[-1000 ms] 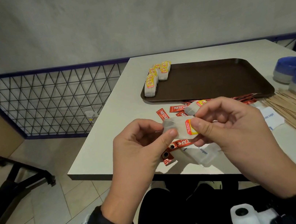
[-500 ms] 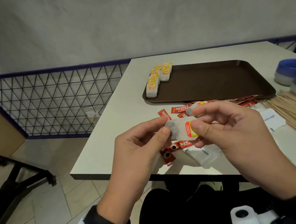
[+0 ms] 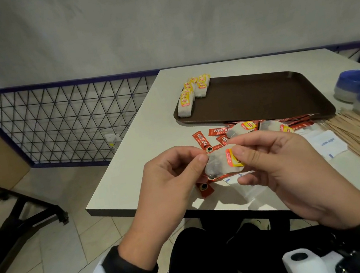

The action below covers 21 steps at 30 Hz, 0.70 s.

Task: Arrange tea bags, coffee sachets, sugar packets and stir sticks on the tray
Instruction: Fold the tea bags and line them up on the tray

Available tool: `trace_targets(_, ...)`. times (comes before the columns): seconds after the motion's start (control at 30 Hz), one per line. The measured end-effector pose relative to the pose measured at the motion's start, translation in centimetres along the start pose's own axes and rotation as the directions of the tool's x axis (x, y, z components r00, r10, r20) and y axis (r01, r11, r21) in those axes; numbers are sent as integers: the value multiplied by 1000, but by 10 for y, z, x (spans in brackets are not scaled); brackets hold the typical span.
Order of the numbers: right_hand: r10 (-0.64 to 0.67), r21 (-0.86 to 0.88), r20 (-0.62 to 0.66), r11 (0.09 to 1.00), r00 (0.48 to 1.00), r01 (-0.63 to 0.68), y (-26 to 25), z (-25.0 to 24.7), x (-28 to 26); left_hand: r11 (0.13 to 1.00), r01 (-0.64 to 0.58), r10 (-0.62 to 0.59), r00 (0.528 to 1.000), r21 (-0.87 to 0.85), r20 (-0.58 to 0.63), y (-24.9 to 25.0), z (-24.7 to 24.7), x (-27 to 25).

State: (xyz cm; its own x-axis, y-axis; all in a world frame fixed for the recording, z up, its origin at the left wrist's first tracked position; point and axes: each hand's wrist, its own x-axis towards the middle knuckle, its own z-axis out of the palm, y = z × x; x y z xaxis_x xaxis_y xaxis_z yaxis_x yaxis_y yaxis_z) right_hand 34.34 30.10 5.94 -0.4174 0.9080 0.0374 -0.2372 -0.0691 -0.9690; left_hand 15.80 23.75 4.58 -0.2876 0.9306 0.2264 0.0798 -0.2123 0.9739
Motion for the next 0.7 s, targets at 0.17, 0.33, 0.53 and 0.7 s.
trace_targets(0.17,2,35,-15,999,1000,-1,4,-1,1,998,-1,-1,1000,63,24,-4,-1,0)
trace_targets(0.33,-5,52,-53,999,999,8,8,0,2,999,32,-29,998,-39,60,-5,1,-3)
trace_targets(0.53,-37,104,-68,994,997,44,10,1,1,944,166,-135,983,-284,127,1,4,-4)
trace_targets(0.7,-25,64,-54,998,998,29,10,-2,0,920,175,-155,984,-352,87,1,5,-1)
